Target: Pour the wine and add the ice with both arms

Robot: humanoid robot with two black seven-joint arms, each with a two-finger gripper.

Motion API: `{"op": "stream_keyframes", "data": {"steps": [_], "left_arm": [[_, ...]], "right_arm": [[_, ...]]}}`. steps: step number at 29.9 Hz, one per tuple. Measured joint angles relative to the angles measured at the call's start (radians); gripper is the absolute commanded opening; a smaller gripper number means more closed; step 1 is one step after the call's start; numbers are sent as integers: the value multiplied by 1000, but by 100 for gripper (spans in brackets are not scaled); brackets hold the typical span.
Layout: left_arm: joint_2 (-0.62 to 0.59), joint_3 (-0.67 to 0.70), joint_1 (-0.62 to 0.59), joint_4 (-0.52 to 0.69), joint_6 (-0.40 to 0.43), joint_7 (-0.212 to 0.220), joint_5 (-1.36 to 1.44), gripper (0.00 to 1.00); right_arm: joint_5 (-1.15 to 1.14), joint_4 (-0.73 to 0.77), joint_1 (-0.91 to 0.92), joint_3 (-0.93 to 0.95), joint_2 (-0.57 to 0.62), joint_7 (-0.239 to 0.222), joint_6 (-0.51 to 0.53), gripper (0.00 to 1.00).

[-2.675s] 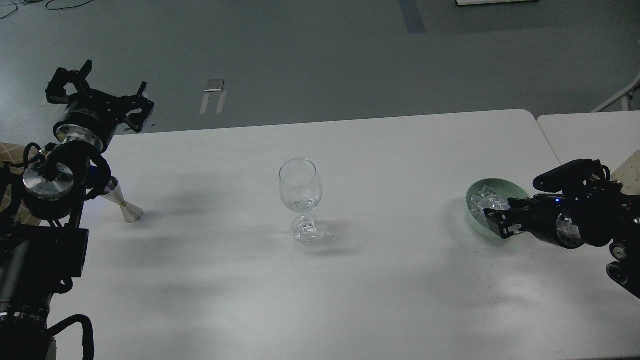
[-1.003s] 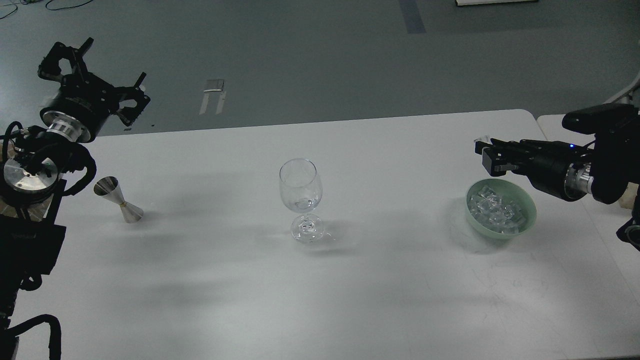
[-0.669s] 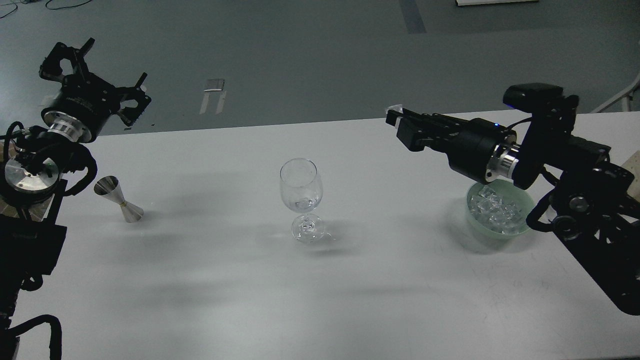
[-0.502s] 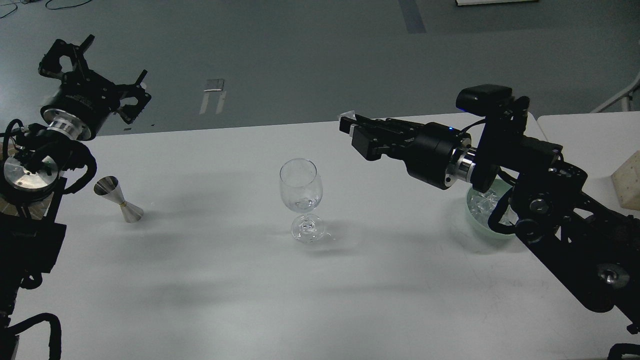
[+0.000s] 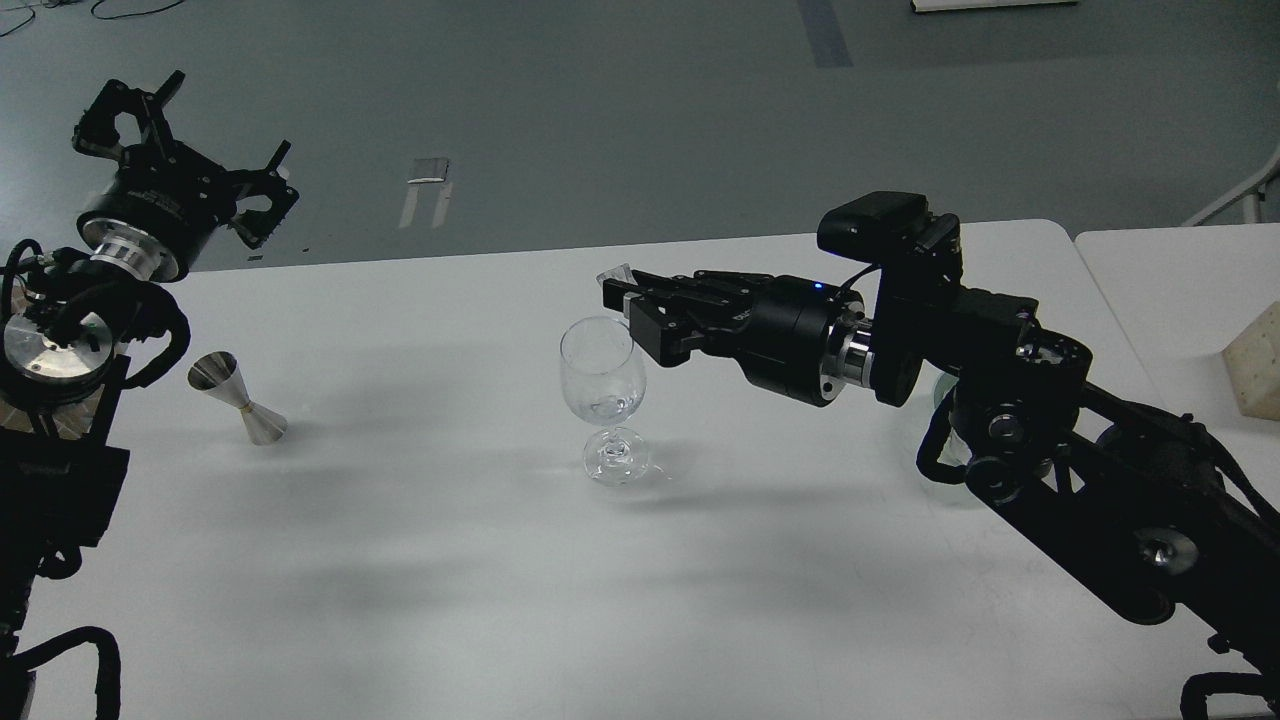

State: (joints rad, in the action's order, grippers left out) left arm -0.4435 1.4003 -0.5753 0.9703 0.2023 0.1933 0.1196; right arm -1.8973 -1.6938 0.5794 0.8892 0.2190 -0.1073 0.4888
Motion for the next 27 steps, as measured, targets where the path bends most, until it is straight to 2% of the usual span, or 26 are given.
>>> {"op": "stream_keyframes", "data": {"steps": [18, 19, 21, 26, 27], "left_arm": [[-4, 1, 2, -6, 0, -1, -3, 98], [-5, 1, 2, -6, 0, -1, -3, 98], [-5, 1, 2, -7, 0, 0, -3, 98], [-1, 1, 3, -8, 0, -1, -4, 98], [0, 1, 3, -8, 0, -1, -4, 98]], "right_arm": [[-10, 136, 45, -39, -106, -25, 0, 0], [-10, 139, 45, -39, -107, -25, 0, 6], [-10, 141, 45, -39, -107, -25, 0, 10], [-8, 141, 41, -39, -107, -24, 0, 15], [-8, 141, 41, -39, -107, -24, 0, 20]]}}
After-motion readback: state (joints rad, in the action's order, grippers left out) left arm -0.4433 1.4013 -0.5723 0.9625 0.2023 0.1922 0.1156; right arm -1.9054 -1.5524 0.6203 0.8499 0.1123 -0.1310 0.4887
